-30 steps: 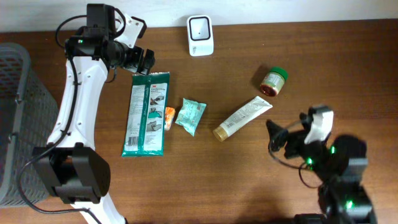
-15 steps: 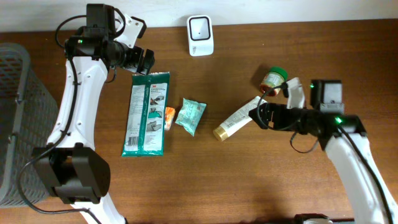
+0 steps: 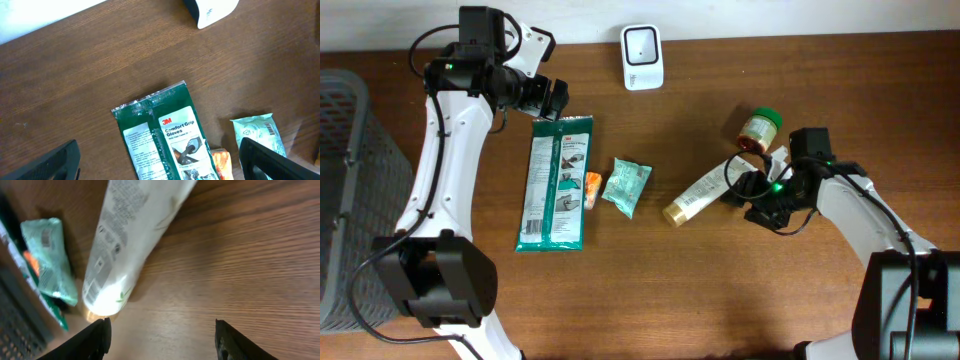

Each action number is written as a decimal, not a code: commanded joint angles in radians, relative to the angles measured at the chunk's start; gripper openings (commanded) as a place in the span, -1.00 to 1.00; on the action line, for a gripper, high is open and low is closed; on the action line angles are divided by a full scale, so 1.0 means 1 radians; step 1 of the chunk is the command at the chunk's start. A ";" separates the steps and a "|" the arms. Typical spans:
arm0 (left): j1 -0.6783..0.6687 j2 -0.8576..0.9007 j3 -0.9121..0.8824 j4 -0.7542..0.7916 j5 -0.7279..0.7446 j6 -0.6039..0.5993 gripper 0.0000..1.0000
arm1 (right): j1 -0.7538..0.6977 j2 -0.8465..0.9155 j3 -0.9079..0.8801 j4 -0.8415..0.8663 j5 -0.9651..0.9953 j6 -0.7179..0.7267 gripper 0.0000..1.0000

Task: Scan the item barcode

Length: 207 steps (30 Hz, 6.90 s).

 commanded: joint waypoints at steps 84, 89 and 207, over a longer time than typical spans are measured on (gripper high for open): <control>0.006 -0.032 0.025 -0.002 0.004 0.005 0.98 | 0.365 0.240 0.298 -0.332 0.595 -0.052 -0.20; 0.006 -0.032 0.025 -0.002 0.004 0.005 0.98 | 0.315 0.240 0.298 -0.165 0.574 -0.185 -0.18; 0.006 -0.032 0.024 -0.002 0.004 0.005 0.98 | 0.203 0.055 0.178 0.154 -0.355 -0.366 -0.92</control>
